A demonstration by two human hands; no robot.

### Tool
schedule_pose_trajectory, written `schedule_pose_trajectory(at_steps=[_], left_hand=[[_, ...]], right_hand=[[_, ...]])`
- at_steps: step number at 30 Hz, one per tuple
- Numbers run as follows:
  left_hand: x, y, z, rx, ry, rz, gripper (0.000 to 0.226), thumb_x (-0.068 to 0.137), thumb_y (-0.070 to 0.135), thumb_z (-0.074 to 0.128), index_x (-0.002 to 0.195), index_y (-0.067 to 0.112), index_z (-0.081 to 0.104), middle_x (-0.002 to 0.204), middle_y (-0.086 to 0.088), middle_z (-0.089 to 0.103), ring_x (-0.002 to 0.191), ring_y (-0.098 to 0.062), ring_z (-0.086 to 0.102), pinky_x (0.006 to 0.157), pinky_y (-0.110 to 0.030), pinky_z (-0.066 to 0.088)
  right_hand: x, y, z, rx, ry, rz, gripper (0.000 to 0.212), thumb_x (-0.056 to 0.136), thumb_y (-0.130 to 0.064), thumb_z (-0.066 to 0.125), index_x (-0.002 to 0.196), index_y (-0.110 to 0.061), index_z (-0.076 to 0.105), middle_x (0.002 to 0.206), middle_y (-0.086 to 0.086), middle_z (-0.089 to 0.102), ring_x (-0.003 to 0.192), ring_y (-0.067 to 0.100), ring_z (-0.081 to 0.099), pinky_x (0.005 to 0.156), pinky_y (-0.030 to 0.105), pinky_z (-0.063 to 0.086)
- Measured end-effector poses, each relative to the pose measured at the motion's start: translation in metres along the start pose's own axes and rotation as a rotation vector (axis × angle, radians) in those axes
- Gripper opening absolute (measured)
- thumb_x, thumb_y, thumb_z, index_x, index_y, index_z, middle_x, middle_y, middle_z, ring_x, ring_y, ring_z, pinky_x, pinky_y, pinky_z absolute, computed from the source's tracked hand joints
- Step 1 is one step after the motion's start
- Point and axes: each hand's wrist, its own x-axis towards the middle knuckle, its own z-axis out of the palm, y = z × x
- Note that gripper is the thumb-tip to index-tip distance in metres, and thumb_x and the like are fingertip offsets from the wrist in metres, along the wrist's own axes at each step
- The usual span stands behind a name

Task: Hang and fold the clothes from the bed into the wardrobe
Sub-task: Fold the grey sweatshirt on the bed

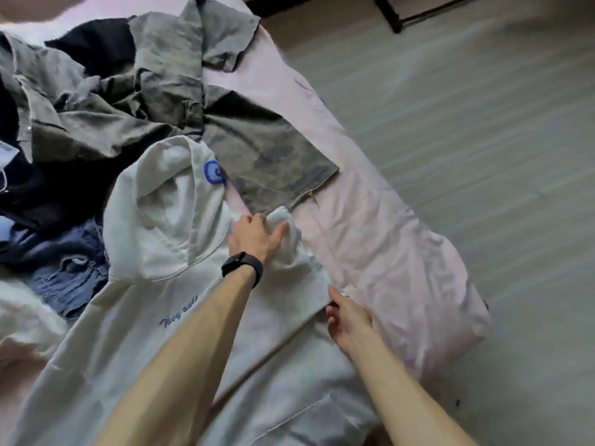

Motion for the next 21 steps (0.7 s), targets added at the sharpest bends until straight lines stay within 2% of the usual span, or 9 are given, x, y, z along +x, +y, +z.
schedule_pose_trajectory(at_steps=[2,4,8,11,14,16,17,19,21], left_hand=[[0.022,0.003,-0.008,-0.082,0.041,-0.011,0.040,0.091,0.061,0.047,0.083,0.024,0.059,0.100,-0.012,0.067,0.096,-0.035,0.061,0.083,-0.040,0.050],[0.039,0.005,-0.006,-0.151,0.046,-0.065,0.035,0.090,0.061,0.047,0.079,0.029,0.056,0.100,-0.007,0.068,0.096,-0.032,0.062,0.089,-0.041,0.050],[0.048,0.020,0.012,0.004,-0.008,-0.052,0.033,0.094,0.058,0.046,0.103,0.032,0.063,0.115,-0.005,0.068,0.109,-0.031,0.060,0.094,-0.042,0.047],[0.026,0.034,0.027,0.065,0.171,0.067,0.048,0.094,0.051,0.051,0.134,0.024,0.055,0.138,-0.009,0.054,0.128,-0.031,0.048,0.106,-0.046,0.036],[-0.029,0.024,0.039,0.100,0.257,0.271,0.062,0.096,0.044,0.050,0.151,0.020,0.038,0.159,-0.007,0.033,0.146,-0.027,0.029,0.118,-0.052,0.019],[-0.074,0.006,0.057,0.100,0.198,0.358,0.064,0.098,0.044,0.040,0.156,0.021,0.029,0.164,-0.005,0.022,0.152,-0.023,0.018,0.120,-0.055,0.012],[-0.094,-0.008,0.066,0.107,0.142,0.342,0.063,0.099,0.047,0.032,0.157,0.022,0.026,0.165,-0.004,0.019,0.152,-0.021,0.015,0.120,-0.056,0.010],[-0.125,-0.049,0.081,0.177,0.007,0.204,0.066,0.101,0.056,0.010,0.158,0.024,0.019,0.166,-0.004,0.012,0.152,-0.019,0.004,0.119,-0.058,0.006],[-0.151,-0.098,0.092,0.255,-0.091,0.020,0.068,0.096,0.062,0.002,0.157,0.032,0.004,0.167,0.000,-0.003,0.151,-0.015,-0.016,0.119,-0.058,-0.004]], right_hand=[[0.003,-0.008,-0.002,0.104,-0.007,0.003,0.015,0.091,-0.013,0.073,0.083,-0.015,0.061,0.060,-0.002,0.052,0.038,0.002,0.047,0.031,0.014,0.032],[0.009,-0.019,-0.013,0.245,0.004,-0.004,0.014,0.088,-0.016,0.077,0.084,-0.013,0.064,0.056,-0.004,0.053,0.039,0.002,0.048,0.033,0.015,0.033],[0.017,-0.029,-0.021,0.078,0.064,-0.073,0.021,0.089,-0.027,0.076,0.082,-0.012,0.064,0.057,-0.001,0.058,0.041,0.006,0.052,0.036,0.017,0.038],[0.011,-0.033,-0.027,-0.466,0.138,-0.200,0.031,0.090,-0.044,0.068,0.083,-0.013,0.067,0.071,0.005,0.070,0.055,0.021,0.065,0.049,0.028,0.050],[0.004,-0.026,-0.033,-1.000,0.427,-0.774,0.022,0.091,-0.042,0.059,0.084,-0.022,0.054,0.097,0.005,0.066,0.090,0.033,0.061,0.073,0.038,0.045],[-0.003,-0.013,-0.022,-1.103,0.327,-1.283,0.016,0.091,-0.034,0.058,0.097,-0.019,0.059,0.109,0.004,0.060,0.100,0.030,0.056,0.080,0.041,0.045],[-0.003,-0.005,-0.011,-1.212,0.229,-1.425,0.026,0.091,-0.034,0.056,0.111,-0.018,0.063,0.123,0.005,0.058,0.112,0.030,0.054,0.089,0.042,0.045],[0.007,0.011,0.010,-1.471,0.016,-1.529,0.050,0.093,-0.041,0.051,0.141,-0.027,0.054,0.154,0.008,0.041,0.142,0.029,0.038,0.109,0.045,0.033],[0.028,0.014,0.014,-1.766,-0.102,-1.524,0.063,0.093,-0.052,0.046,0.153,-0.036,0.038,0.166,0.008,0.021,0.153,0.029,0.018,0.118,0.054,0.022]])
